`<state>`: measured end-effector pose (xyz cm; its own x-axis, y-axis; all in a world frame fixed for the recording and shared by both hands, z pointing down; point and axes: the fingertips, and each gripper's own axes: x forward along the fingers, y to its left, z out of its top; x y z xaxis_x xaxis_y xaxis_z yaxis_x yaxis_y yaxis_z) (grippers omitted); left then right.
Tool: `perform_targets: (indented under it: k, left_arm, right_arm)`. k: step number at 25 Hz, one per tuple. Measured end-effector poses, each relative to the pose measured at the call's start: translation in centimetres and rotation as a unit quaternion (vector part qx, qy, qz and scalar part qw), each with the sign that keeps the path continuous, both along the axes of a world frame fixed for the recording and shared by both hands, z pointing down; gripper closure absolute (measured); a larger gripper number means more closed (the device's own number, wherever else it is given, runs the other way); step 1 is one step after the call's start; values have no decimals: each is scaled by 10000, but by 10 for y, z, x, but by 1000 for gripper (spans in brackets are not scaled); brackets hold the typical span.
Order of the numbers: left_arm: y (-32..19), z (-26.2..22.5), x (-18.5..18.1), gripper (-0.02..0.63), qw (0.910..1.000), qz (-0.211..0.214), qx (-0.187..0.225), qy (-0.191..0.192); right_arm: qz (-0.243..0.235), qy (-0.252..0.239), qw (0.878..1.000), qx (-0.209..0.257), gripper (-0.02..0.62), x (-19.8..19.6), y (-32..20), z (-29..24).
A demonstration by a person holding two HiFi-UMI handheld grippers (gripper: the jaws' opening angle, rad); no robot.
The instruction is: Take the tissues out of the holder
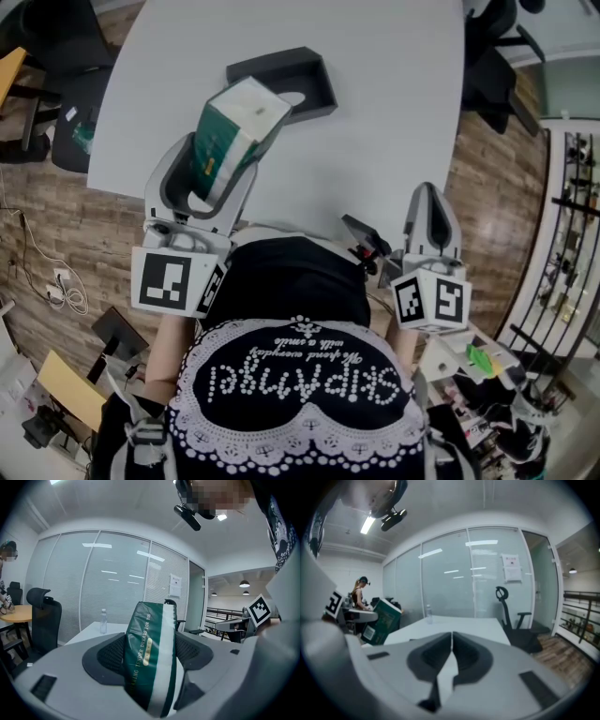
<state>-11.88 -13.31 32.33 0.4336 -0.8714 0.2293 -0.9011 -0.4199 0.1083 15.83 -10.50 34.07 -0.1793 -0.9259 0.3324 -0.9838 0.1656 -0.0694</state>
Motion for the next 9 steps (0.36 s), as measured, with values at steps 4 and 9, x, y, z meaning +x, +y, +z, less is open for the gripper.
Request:
perform_targets:
  k: [4,9]
  left_arm:
    - [-3,0,-2,261,10000,7,3,-4]
    - [-8,0,-2,261,10000,9,-17,9]
  right_arm:
    - [-5,-24,10000,-13,561,-3,-2,0]
    - [-3,-25,10000,-36,561,-5,-5,0]
